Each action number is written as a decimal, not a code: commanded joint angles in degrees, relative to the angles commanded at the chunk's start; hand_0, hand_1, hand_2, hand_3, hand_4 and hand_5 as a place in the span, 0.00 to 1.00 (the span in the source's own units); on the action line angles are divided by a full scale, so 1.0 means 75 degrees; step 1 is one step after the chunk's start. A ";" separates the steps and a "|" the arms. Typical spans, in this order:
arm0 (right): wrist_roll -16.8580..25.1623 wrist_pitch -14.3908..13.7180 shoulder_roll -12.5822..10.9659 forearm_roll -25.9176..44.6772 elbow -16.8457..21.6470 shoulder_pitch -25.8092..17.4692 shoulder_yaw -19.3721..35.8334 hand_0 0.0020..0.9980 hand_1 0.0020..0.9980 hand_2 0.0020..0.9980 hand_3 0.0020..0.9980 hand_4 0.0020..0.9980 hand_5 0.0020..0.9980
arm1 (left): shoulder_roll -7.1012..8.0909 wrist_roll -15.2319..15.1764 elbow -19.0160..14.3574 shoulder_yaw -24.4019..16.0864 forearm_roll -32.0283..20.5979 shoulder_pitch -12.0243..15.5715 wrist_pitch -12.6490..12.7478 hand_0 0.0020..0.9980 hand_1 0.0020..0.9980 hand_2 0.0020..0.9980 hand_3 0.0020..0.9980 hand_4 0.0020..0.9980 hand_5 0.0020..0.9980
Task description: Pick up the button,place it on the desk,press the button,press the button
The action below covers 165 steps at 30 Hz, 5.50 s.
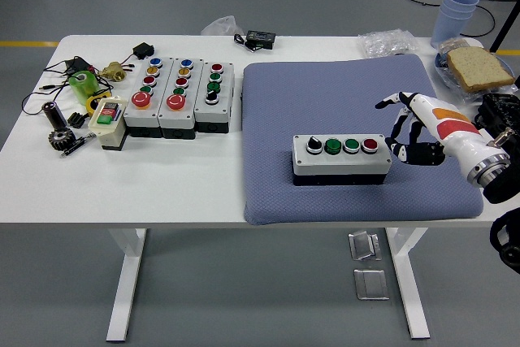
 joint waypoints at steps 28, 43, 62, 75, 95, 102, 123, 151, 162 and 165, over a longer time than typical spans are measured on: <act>-0.0704 0.0504 0.0660 -0.0478 -0.0746 0.0178 -0.0462 0.15 0.00 0.20 0.71 0.56 0.00 | 0.0000 -0.0010 0.0000 0.0051 -0.0086 -0.0012 0.0006 0.54 0.42 0.42 0.42 0.26 0.46; -0.0732 0.0495 0.0776 -0.0548 -0.0906 0.0259 -0.0659 0.15 0.00 0.20 0.72 0.53 0.00 | 0.0000 -0.0002 0.0000 0.0066 -0.0071 -0.0022 -0.0004 0.54 0.42 0.42 0.42 0.26 0.46; -0.0820 0.0645 0.1031 -0.0478 -0.1249 0.0350 -0.0985 0.14 0.00 0.20 0.71 0.53 0.00 | 0.0000 0.0005 0.0000 0.0041 -0.0029 -0.0023 -0.0014 0.54 0.42 0.42 0.42 0.26 0.46; -0.0822 0.0524 0.1044 -0.0984 -0.0439 0.0325 -0.0389 0.14 0.00 0.20 0.71 0.52 0.00 | 0.0000 0.0008 0.0000 0.0043 -0.0019 -0.0022 -0.0020 0.54 0.42 0.42 0.42 0.26 0.46; -0.0837 0.0559 0.1353 -0.0759 -0.0842 0.0394 -0.0952 0.14 0.00 0.19 0.70 0.51 0.00 | 0.0000 0.0013 0.0000 -0.0026 0.0038 -0.0029 -0.0006 0.54 0.42 0.42 0.42 0.26 0.46; -0.0840 0.0574 0.1332 -0.0750 -0.0858 0.0378 -0.0916 0.14 0.00 0.19 0.70 0.51 0.00 | 0.0000 0.0026 0.0000 -0.0050 0.0077 -0.0013 -0.0009 0.54 0.42 0.42 0.42 0.26 0.46; -0.0715 0.0426 0.1245 -0.0906 -0.0462 0.0246 -0.0094 0.14 0.00 0.19 0.70 0.51 0.00 | 0.0000 0.0019 0.0000 -0.0026 0.0076 -0.0012 -0.0022 0.54 0.42 0.42 0.42 0.25 0.46; 0.3840 0.0234 0.1563 0.7066 -0.0964 -0.2140 0.3922 0.79 0.78 0.81 0.81 0.78 0.45 | 0.0000 0.0045 0.0000 -0.0130 0.0277 0.0008 -0.0032 0.54 0.42 0.42 0.42 0.26 0.46; 0.3390 0.0488 0.1622 1.0592 -0.0400 -0.3221 0.4585 0.78 0.77 0.80 0.79 0.78 0.45 | 0.0000 0.0071 0.0000 -0.0184 0.0466 0.0015 -0.0053 0.54 0.42 0.42 0.42 0.26 0.45; 0.3096 0.0683 0.1873 1.0568 -0.0317 -0.3470 0.4929 0.75 0.72 0.73 0.74 0.78 0.45 | 0.0000 0.0074 0.0000 -0.0199 0.0548 0.0018 -0.0071 0.54 0.42 0.42 0.42 0.26 0.45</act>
